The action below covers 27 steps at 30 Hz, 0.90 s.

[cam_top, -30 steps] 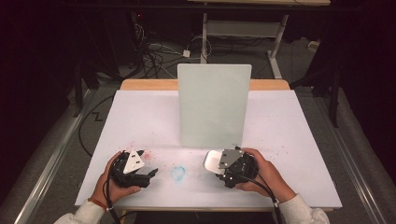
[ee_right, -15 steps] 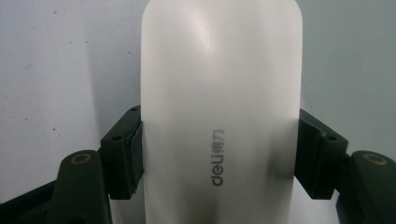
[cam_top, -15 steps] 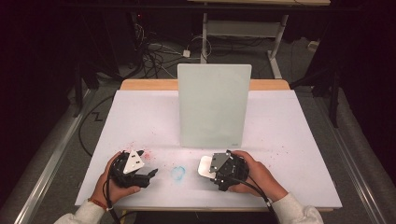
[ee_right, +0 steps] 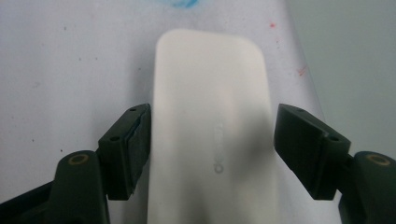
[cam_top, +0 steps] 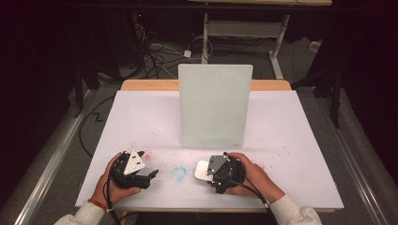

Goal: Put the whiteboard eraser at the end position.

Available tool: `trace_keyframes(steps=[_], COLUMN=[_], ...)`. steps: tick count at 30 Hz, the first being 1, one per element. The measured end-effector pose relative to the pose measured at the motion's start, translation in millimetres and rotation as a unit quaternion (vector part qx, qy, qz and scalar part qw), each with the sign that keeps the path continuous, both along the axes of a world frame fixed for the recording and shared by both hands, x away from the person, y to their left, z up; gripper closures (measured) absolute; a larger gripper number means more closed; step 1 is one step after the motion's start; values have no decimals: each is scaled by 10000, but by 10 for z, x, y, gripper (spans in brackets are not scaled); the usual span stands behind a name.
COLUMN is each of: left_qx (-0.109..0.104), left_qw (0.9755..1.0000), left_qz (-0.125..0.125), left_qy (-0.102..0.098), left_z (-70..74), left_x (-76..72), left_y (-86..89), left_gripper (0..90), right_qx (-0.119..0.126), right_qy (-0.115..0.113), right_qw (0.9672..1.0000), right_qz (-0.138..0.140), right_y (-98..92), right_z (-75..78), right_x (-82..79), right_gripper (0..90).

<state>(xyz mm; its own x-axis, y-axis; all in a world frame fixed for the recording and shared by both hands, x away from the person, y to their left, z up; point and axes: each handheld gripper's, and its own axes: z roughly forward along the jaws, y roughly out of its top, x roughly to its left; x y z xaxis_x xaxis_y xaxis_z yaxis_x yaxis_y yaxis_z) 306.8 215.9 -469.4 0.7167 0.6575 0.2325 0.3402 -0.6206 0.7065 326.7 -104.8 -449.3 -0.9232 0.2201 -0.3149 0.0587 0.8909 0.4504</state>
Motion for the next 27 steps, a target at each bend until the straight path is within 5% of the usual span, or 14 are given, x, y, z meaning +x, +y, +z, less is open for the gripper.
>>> trace_keyframes(steps=[5,13,27], left_qx=[19,19,16], left_qw=[10000,10000,10000], left_qz=[-14,-18,-8], left_qy=[-12,-7,-23], left_z=[2,1,0], left_x=[-4,-4,-1], left_y=[-3,1,3], left_gripper=[190,190,191], right_qx=[327,504,1091], right_qy=[-26,-164,-547], right_qw=[9995,9986,9907], right_qz=[-30,-86,-603], right_y=[-61,-110,-278], right_z=[66,123,253], right_x=[-6,-21,50], right_gripper=[305,321,315])
